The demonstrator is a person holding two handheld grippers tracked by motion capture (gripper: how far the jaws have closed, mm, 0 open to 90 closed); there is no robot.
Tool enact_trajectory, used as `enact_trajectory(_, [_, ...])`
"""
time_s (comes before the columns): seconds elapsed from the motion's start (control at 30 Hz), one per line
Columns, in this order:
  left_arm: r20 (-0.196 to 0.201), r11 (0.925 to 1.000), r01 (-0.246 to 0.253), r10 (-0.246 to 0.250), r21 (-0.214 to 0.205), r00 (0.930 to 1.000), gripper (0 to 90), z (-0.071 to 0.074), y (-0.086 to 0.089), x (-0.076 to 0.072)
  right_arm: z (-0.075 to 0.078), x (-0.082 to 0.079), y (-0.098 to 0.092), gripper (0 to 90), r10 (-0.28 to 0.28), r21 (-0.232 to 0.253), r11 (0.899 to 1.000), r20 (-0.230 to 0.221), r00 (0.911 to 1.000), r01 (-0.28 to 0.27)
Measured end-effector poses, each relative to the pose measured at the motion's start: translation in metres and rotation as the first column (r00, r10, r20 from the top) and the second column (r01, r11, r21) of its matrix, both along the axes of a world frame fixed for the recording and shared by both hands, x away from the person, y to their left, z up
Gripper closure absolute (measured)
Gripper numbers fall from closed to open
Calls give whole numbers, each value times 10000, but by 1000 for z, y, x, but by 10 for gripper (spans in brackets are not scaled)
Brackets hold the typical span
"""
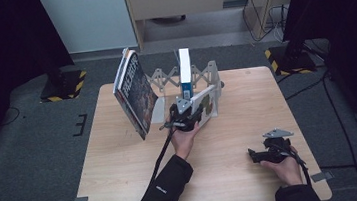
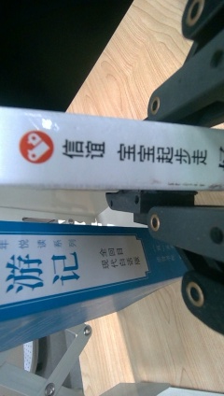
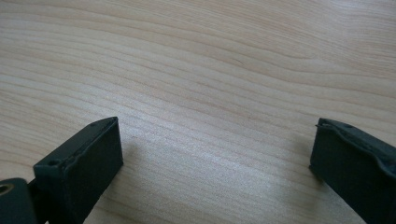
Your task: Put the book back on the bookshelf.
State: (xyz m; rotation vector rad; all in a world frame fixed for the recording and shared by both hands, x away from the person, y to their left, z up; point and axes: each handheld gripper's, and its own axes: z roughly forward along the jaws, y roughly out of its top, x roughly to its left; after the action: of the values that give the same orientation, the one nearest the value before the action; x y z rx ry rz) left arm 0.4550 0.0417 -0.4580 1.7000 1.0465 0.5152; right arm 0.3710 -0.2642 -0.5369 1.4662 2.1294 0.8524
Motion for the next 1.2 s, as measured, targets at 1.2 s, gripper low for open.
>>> enact_trajectory(1.2, [-108,9982,160,-154,584,9998,734,-38,6,-35,0,0,1,20,-61,17,10000,12,10000,61])
